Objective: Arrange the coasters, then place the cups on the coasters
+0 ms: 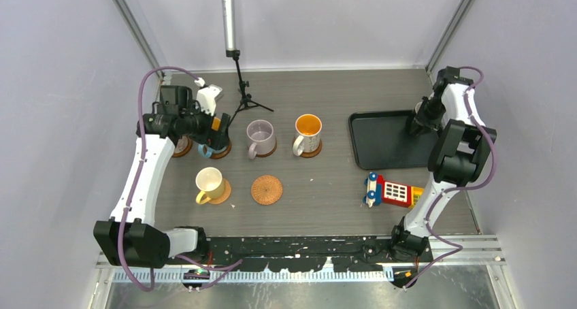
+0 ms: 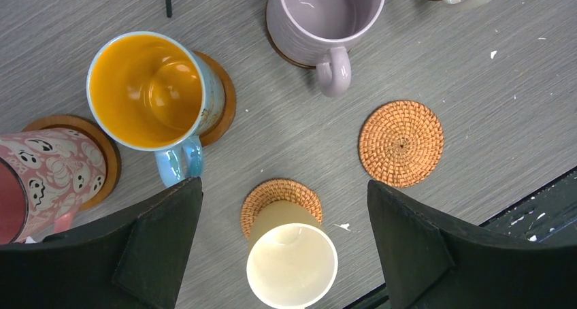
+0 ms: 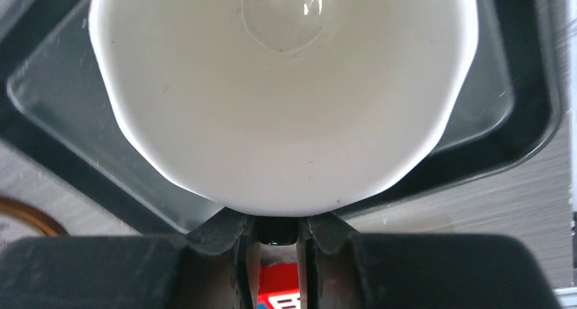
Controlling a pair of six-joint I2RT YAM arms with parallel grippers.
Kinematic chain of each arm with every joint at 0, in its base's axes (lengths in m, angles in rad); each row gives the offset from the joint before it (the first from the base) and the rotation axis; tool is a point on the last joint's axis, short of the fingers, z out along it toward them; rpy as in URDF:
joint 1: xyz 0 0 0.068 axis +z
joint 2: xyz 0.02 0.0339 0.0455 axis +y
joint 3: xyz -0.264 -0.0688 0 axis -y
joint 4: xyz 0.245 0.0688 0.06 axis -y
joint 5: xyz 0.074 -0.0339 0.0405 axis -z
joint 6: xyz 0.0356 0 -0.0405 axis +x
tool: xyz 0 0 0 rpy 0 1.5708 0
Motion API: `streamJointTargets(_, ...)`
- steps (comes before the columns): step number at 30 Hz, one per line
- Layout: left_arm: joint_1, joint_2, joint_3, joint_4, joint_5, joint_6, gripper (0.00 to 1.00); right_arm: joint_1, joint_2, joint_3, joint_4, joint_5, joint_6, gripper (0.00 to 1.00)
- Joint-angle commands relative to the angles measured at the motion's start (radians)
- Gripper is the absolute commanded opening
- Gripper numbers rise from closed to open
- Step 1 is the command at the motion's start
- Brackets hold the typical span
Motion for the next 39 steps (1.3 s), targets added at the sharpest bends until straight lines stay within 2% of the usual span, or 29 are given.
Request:
streamJointTargets(1,-0.023,0.0,0.047,0.037,0.01,-0.025,0.93,0.066,-0.192,-0.08,0.021,-0.071,-0.021,0.0)
streamJointTargets(14,-0.067,-0.01,0.066,0.031,-0.04,-0.013,0.93,0.253,-0.406,-0.348,0.029,-0.067,-0.049,0.0)
streamJointTargets(36,-0.139,-0.003,0.084,0.025,-0.061,-0.01,0.93,0.406,-0.491,-0.493,0.043,-0.052,-0.019,0.0)
streamJointTargets(37,-0.142,-0.003,0.084,0.025,-0.061,-0.01,0.93,0.406,-0.492,-0.494,0.038,-0.052,-0.02,0.01)
streamJointTargets(39,-0.143,-0.007,0.082,0.024,-0.061,-0.013,0.94,0.406,-0.491,-0.495,0.029,-0.063,-0.021,0.12)
